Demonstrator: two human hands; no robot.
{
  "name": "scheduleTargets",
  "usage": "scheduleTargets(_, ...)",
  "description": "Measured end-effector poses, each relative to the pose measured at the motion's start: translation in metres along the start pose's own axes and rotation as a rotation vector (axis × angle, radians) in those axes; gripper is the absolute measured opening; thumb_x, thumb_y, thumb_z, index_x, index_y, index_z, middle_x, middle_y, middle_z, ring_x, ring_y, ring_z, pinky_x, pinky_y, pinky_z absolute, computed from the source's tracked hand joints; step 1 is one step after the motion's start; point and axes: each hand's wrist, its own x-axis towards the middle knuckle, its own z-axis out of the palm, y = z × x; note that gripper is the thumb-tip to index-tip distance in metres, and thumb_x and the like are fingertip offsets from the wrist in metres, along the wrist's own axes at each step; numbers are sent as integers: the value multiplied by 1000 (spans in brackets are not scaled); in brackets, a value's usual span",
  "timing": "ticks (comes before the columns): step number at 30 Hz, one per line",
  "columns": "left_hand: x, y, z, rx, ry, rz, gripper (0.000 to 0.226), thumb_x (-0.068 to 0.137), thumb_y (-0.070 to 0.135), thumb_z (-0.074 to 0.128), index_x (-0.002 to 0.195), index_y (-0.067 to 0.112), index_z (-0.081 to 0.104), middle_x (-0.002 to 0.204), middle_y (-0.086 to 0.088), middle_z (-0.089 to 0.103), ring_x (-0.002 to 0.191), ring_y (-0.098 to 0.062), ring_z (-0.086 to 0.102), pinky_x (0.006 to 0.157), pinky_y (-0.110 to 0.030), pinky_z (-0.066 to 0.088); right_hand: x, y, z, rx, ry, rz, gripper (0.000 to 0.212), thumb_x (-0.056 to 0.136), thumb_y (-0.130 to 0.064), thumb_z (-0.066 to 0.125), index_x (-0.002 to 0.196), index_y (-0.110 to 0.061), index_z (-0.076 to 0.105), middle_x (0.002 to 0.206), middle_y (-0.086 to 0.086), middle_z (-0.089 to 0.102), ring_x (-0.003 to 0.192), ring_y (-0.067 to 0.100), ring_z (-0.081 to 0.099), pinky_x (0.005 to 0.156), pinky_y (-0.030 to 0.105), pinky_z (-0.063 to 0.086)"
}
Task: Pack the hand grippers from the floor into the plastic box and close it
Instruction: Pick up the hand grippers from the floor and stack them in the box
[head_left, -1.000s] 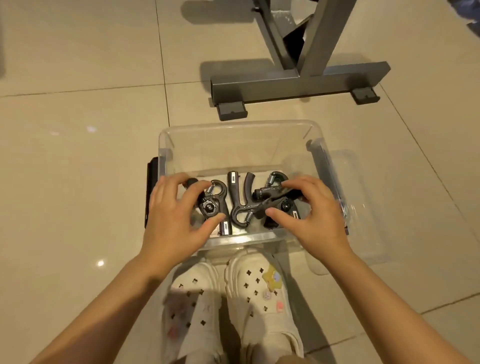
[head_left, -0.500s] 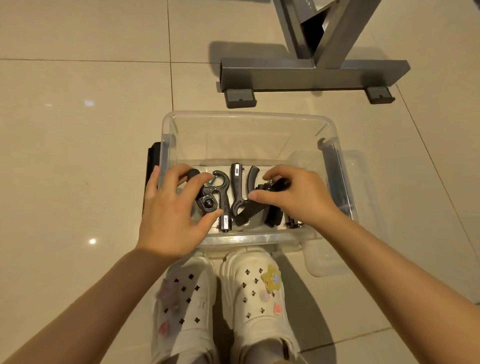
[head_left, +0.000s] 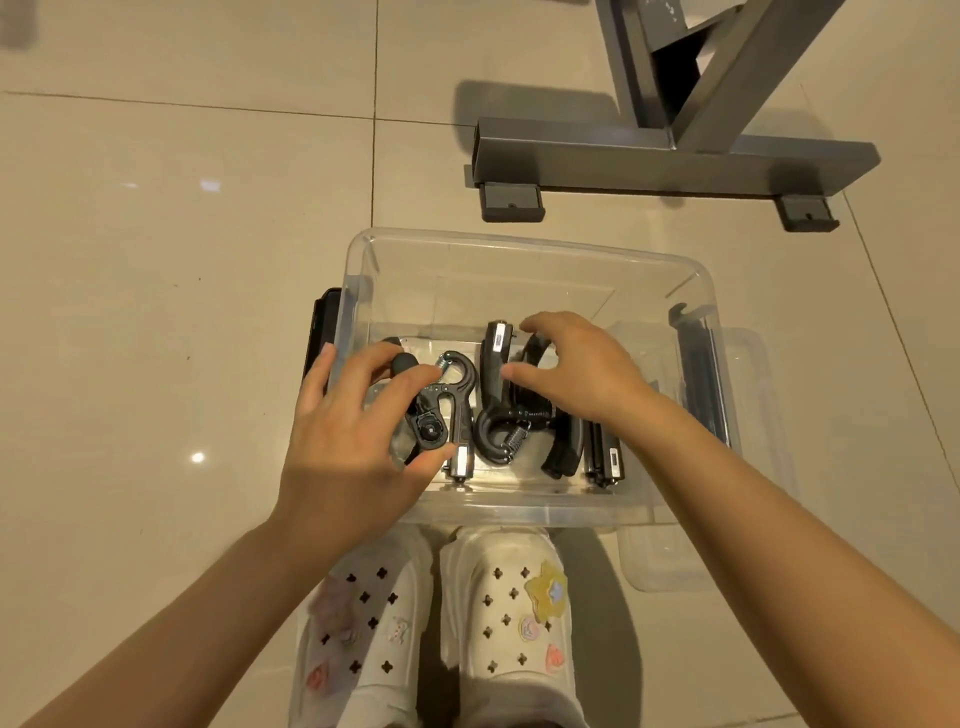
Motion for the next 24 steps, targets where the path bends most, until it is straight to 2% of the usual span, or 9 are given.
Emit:
scheduleTargets(5, -1, -3, 2, 19, 21, 39, 55, 74, 47, 65, 121, 18, 55, 119, -12, 54, 114, -23, 51, 111, -55, 24, -7, 22, 6, -193, -175, -133, 74, 84, -39, 67, 146, -29, 27, 153, 0, 25, 136, 25, 32, 103, 39, 35)
scheduleTargets(11, 0, -2, 2, 51, 2, 33, 55, 75, 48, 65, 121, 20, 54, 118, -12, 56, 115, -23, 50, 109, -57, 27, 6, 33, 17, -548, -233, -277, 90, 79, -38, 72, 149, -29, 15, 157, 8, 11, 138, 31, 24, 109, 43, 30)
scheduleTargets(17, 1, 1, 0, 65, -23, 12, 55, 75, 51, 62, 121, 22, 52, 120, -13, 55, 112, -22, 51, 109, -56, 27, 15, 56, 27, -491, -210, -201, 89, 79, -39, 72, 149, -26, 17, 156, 6, 15, 136, 30, 30, 108, 43, 28)
scheduleTargets(24, 0, 1, 0, 54, -18, 21, 54, 77, 49, 62, 119, 15, 59, 118, -14, 56, 114, -21, 49, 111, -54, 24, 14, 63, 30, -501, -211, -133, 103, 72, -56, 71, 150, -28, 10, 154, 7, 22, 138, 29, 27, 109, 41, 27)
